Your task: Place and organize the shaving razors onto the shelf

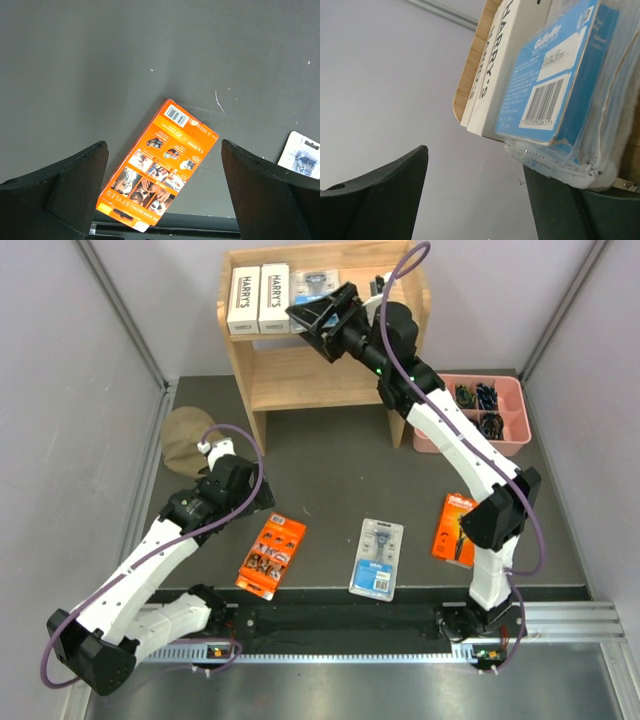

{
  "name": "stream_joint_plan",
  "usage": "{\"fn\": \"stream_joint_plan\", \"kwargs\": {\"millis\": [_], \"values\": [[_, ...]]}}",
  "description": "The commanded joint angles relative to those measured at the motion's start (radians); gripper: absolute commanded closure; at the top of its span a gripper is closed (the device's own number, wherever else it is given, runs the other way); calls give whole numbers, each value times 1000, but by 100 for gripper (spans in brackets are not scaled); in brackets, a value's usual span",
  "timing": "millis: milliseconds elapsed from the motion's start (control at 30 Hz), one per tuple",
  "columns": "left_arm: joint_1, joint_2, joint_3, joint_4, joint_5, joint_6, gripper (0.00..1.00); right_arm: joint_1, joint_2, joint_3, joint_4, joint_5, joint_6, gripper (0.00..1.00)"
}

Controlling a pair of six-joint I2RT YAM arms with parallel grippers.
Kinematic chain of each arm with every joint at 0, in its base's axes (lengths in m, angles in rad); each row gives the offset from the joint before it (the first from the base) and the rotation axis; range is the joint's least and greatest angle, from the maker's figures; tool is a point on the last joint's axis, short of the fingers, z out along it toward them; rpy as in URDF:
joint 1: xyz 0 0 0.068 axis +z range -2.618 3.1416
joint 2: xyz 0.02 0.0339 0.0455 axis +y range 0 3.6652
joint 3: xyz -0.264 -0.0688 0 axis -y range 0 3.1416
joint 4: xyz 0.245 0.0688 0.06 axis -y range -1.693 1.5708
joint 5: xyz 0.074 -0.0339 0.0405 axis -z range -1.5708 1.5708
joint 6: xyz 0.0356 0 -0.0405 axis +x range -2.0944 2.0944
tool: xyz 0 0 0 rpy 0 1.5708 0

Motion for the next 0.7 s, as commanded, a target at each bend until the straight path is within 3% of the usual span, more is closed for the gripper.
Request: {"fn": "stream_joint_plan", "kwargs": {"millis": [0, 167, 433, 667], "values": [[-3, -16, -7, 1, -3, 18, 1, -40, 59, 88, -4, -69, 25, 24], [-3, -16, -10, 2, 0, 19, 1, -46, 47, 63, -6, -94, 16, 22], [-3, -18, -15, 7, 14, 16, 1, -46, -45, -25, -56, -80, -44, 2], [-3, -16, -12, 10, 35, 19, 1, -46, -106, -120, -121, -129, -96, 1]]}}
